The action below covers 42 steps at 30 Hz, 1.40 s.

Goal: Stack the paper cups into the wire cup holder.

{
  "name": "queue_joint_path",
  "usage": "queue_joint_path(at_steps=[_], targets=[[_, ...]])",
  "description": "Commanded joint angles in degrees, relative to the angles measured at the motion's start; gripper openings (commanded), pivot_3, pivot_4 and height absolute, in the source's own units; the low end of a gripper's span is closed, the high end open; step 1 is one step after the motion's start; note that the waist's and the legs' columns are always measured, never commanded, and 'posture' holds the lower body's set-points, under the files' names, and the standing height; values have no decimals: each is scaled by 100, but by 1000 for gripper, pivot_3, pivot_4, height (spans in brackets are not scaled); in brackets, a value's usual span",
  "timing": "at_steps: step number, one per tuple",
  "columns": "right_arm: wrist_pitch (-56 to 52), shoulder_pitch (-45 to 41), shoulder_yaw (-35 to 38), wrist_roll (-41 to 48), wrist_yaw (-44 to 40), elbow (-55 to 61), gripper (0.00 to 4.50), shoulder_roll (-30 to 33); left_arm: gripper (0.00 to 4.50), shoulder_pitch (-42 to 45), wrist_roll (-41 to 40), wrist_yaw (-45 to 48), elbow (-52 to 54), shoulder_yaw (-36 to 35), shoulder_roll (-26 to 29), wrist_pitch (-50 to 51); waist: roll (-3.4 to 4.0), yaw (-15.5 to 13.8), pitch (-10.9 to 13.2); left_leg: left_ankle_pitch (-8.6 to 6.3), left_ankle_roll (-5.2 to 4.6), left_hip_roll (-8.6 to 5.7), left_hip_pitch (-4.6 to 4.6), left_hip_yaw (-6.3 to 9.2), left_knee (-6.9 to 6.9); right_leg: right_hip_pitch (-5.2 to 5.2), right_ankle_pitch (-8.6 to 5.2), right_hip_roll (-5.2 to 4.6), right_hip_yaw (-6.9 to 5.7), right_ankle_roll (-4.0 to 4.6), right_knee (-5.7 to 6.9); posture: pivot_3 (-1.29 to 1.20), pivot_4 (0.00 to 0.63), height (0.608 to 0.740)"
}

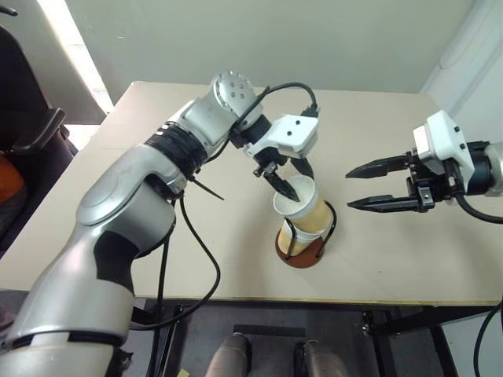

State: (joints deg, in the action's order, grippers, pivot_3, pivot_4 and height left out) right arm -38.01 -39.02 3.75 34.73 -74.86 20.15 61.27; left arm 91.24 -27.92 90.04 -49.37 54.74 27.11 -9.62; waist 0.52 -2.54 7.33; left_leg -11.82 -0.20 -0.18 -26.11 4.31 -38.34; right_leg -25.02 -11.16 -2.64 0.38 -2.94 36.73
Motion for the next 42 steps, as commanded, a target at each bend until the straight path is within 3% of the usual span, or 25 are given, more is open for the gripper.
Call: queue_joint_path(at_steps=[1,8,21,27,35,38,42], targets=[[63,-41,181,66,45,119,2523,81,2714,227,150,246,-208,-389,-162,-283,0,-4,0,0,0,0,0,0,0,0,0,0,0,-1,0,0,150,740],[124,-51,184,2,-8,22,2523,151,2714,370,426,246,-781,-1592,-778,-265,0,-23,0,-7,-11,-3,-7,-1,-22,6,0,0,1,-12,-2,0,150,740],[280,158,890,201,-483,-580,2523,722,2714,296,722,246,-694,-2209,-789,-98,1,-32,0,-19,-22,-4,-6,-11,-36,10,-6,0,15,-24,-2,0,150,740],[343,31,339,100,-420,-663,2523,367,2714,-634,505,246,602,-2751,858,894,22,155,-12,-24,-21,0,20,-28,-31,10,-11,22,50,-31,6,0,150,740],[627,-338,-198,-465,-590,-1927,2523,81,2714,-3820,-217,-354,3950,-4734,3763,3306,23,219,-13,-23,-28,3,17,-27,-42,-9,-14,42,91,-27,7,0,150,740],[749,-422,-267,-581,-722,-2273,2523,18,2714,-5074,-299,-858,4580,-5547,4224,3783,23,150,-13,-24,-30,-1,20,-24,-40,-3,-29,36,95,-2,11,0,150,740],[829,-454,-364,-689,-970,-2595,2523,9,2714,-6966,-505,-1215,5235,-7035,4387,4402,21,133,-14,-22,-30,-2,34,-22,-27,0,-63,34,96,93,28,0,150,740]])
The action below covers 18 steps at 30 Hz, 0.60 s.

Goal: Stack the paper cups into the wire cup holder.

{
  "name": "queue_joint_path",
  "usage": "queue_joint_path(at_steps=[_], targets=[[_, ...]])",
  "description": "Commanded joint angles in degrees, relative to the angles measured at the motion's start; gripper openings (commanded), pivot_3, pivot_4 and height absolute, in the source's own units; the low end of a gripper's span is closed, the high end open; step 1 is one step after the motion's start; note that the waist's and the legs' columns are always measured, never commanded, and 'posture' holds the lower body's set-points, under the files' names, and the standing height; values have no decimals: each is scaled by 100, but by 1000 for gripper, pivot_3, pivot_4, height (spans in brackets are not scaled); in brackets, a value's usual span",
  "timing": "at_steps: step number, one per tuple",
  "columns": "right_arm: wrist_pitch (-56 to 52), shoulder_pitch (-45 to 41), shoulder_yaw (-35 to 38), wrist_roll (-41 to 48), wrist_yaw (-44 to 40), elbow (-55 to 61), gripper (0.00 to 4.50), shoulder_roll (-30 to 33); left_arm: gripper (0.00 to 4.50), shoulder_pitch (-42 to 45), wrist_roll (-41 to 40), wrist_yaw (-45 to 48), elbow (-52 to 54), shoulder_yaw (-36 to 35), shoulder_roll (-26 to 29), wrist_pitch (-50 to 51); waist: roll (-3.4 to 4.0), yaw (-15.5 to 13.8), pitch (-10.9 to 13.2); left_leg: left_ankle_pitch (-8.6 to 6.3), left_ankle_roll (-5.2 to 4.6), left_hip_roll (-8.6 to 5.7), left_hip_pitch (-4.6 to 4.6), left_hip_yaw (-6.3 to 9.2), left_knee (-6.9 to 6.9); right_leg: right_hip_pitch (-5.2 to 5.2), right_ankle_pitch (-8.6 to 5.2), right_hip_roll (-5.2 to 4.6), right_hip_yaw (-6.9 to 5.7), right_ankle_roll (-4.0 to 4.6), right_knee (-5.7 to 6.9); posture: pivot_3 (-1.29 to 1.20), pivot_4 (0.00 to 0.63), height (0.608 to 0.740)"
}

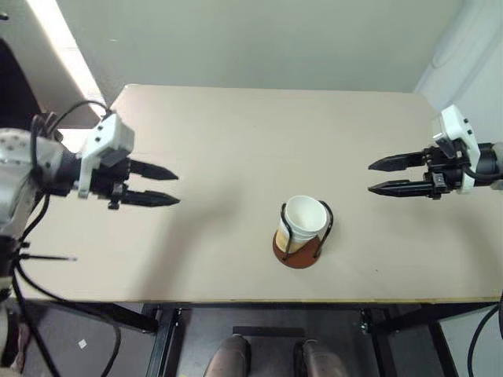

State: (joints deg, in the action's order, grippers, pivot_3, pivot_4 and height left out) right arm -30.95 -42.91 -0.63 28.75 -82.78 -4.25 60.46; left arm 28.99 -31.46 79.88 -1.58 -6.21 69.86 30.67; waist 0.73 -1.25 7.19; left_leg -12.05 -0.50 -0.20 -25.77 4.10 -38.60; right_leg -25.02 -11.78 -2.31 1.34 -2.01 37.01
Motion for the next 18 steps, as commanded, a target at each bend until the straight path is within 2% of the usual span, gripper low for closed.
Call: queue_joint_path(at_steps=[1,4,7,12,18], targets=[[138,-79,73,-119,-220,-231,2523,101,2714,-1165,-100,-249,607,-1215,112,426,-1,21,0,-1,2,0,8,-1,4,3,2,-2,1,5,2,0,150,740],[167,-131,88,-196,-280,-402,2523,109,2714,-1977,-52,-399,967,-1807,48,529,-8,54,0,-25,-8,2,41,-2,46,9,7,-3,2,23,7,0,150,740],[196,-198,45,-277,-311,-516,2523,65,2714,-2242,-141,-549,1058,-2094,-27,641,-8,54,0,-17,-1,6,81,4,72,27,2,2,-1,56,16,0,150,740],[239,-373,-49,-422,-320,-683,2523,-98,2714,-2184,-42,-729,1010,-1969,-37,568,-8,95,-1,23,26,6,136,4,128,47,16,3,7,106,21,0,150,740],[277,-374,-7,-495,-276,-663,2523,-233,2714,-1976,-74,-785,988,-1776,-43,564,-8,105,-1,36,34,9,146,7,165,38,16,7,7,120,21,0,150,740]])
